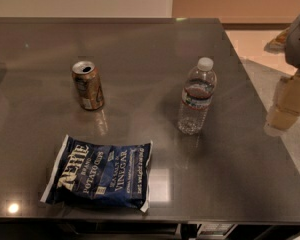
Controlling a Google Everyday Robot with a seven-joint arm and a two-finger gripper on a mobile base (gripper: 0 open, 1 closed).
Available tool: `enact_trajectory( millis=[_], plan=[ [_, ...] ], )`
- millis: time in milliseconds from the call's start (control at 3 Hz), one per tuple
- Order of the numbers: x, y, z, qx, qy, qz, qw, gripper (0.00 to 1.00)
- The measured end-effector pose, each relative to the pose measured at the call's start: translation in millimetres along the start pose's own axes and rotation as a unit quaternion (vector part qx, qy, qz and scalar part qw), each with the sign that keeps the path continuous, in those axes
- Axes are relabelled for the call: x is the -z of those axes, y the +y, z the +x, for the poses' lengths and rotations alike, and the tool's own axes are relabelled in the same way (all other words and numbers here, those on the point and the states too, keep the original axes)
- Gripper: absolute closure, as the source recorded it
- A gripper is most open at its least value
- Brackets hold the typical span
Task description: Move water bottle near blue chip bag
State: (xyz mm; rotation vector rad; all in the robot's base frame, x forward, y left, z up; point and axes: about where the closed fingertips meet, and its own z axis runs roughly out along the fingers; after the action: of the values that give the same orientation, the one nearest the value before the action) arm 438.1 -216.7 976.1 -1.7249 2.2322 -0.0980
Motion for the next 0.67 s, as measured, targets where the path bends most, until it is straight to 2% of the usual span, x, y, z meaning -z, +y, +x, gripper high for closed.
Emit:
enact_trajectory(
  millis=[333, 667],
  plan=[
    [0.0, 0.0, 0.0, 0.000, 0.000, 0.000, 1.0000, 0.00],
    [-1.3, -1.7, -7.1, -0.002, -0.015, -0.004, 0.9999, 0.00]
  ],
)
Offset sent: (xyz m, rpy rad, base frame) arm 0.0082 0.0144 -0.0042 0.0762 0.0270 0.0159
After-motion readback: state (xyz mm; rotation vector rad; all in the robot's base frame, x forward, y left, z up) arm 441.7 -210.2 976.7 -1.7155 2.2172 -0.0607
